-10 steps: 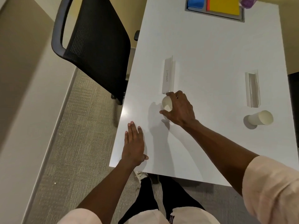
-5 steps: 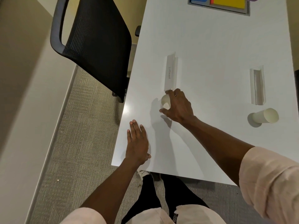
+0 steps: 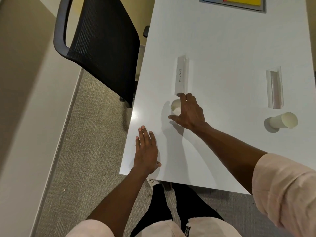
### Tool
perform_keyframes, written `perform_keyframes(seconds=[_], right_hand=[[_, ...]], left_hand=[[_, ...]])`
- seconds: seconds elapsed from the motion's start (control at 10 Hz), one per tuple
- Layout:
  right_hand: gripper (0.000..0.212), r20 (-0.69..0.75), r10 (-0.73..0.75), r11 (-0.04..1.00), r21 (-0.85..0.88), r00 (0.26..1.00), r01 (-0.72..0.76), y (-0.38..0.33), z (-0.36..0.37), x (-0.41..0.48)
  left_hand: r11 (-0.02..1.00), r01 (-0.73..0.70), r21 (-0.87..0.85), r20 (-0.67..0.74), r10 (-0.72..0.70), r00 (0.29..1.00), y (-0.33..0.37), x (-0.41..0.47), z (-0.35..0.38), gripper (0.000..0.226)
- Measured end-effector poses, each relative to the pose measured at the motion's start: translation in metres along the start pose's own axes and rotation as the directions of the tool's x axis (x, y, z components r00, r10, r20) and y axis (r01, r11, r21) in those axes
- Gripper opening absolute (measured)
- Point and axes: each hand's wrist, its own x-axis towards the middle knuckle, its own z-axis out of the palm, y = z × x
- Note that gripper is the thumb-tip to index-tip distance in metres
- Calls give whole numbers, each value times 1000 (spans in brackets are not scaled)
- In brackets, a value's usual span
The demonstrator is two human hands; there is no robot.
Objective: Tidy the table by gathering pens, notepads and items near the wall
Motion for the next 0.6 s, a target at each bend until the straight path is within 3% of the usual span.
perform_keyframes(seconds=[0.3, 0.5, 0.6], right_hand=[[100, -137, 52, 998, -39, 989, -58, 22, -8, -39], [93, -155, 77, 997, 15, 985, -75, 36, -23, -93], [89, -126, 31, 999, 17, 992, -29, 39, -22, -123]], left_hand=[[1000, 8, 0, 10, -8, 1000, -6, -4, 6, 148], [996, -9, -85, 52, 14, 999, -15, -4, -6, 123], [992, -25, -126, 9, 27, 1000, -8, -14, -5, 116]])
